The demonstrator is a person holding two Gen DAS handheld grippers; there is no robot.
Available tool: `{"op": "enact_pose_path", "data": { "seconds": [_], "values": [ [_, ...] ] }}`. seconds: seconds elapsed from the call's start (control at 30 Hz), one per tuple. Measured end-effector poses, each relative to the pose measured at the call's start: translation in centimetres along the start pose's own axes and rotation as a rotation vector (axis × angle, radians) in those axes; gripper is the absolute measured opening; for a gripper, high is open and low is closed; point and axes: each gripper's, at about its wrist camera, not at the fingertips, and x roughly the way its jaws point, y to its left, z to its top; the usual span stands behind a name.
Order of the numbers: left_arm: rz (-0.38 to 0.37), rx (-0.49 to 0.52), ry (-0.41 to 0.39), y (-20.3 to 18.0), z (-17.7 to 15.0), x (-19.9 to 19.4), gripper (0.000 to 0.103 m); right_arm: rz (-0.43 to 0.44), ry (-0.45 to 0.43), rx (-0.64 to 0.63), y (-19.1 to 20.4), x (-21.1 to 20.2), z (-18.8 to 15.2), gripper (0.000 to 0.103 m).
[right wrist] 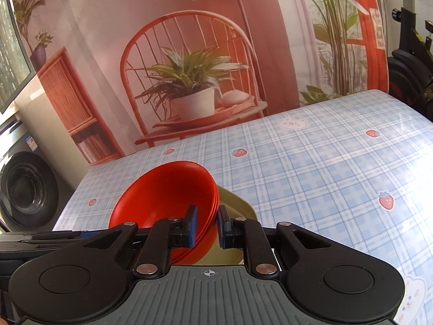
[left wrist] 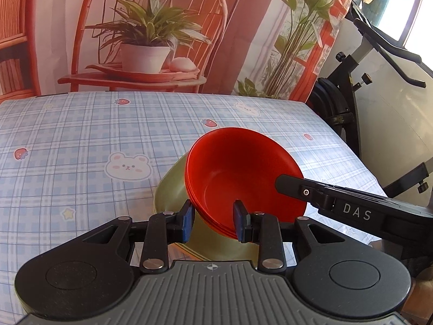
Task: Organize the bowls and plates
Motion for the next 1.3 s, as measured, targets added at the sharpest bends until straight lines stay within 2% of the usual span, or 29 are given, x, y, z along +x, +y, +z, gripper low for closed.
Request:
{"op": "enact_pose_path", "data": {
  "seconds": [0.6, 1.03, 1.2, 1.3],
  "values": [
    [0.039, 0.031, 0.059, -0.3, -1.0, 1.4, 0.032, -0.018, 0.06, 0.012, -0.8, 1.6, -1.5, 0.014],
    [0.084, 0.08, 0.037, -1.1, -1.0, 1.1, 0.033, -0.021, 0.071, 0.029, -1.2, 1.4, -1.8, 0.016],
    [0.095, 0.088, 0.012, -1.3, -1.1, 0.2, 0.044, -0.031, 0.045, 0.038, -1.5, 0.5, -1.4, 0.019],
    [0.118, 0.085, -0.016, -1.5, -0.9, -0.8, 0.046, -0.037, 0.022, 0.045, -1.8, -0.3, -1.1, 0.021]
  ]
}}
